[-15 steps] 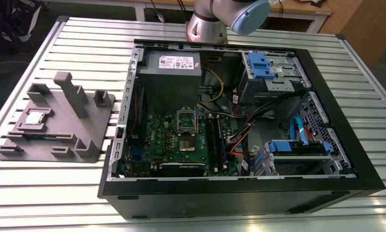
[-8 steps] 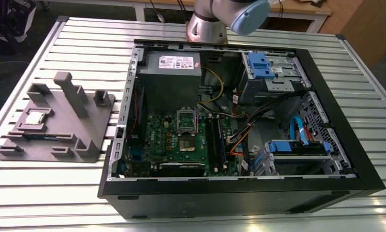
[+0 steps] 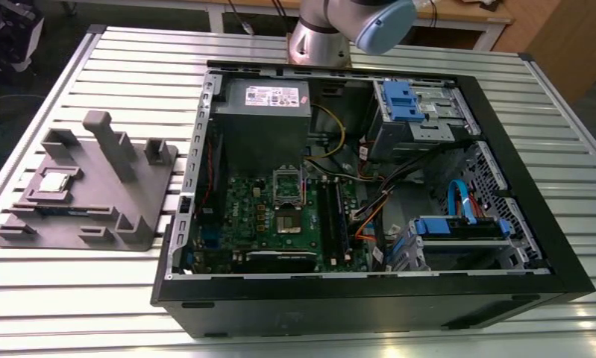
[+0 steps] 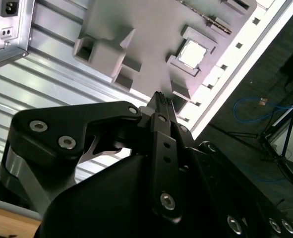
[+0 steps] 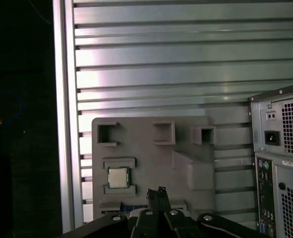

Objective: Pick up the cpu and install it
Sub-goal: 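Reach for the cpu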

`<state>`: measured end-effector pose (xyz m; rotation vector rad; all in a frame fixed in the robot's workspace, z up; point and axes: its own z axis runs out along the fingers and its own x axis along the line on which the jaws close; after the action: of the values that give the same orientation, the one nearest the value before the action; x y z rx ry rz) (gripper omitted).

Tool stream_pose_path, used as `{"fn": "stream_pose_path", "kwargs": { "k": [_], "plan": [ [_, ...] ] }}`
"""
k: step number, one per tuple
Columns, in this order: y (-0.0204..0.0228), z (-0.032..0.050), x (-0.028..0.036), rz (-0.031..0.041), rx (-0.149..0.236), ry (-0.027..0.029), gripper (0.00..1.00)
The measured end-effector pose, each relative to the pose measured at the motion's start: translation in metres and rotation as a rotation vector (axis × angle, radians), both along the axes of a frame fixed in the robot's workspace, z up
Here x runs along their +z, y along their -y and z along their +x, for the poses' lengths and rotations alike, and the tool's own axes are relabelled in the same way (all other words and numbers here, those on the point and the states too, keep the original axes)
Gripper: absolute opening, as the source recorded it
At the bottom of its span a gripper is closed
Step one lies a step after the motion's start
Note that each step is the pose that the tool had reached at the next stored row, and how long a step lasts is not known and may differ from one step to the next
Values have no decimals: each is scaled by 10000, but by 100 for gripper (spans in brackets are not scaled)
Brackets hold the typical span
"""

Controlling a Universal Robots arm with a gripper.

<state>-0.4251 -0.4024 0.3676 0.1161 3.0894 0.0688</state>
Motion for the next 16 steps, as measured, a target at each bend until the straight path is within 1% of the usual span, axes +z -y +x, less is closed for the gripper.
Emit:
{"fn": "stream_pose_path", "kwargs": {
  "k": [3, 6, 8, 16],
  "plan": [
    [20, -37, -54, 0, -3, 0, 10],
    [29, -91, -110, 1, -1, 1, 10],
    [29, -127, -146, 1, -2, 2, 10],
    [29, -225, -291, -4, -10, -7, 10]
  ]
}}
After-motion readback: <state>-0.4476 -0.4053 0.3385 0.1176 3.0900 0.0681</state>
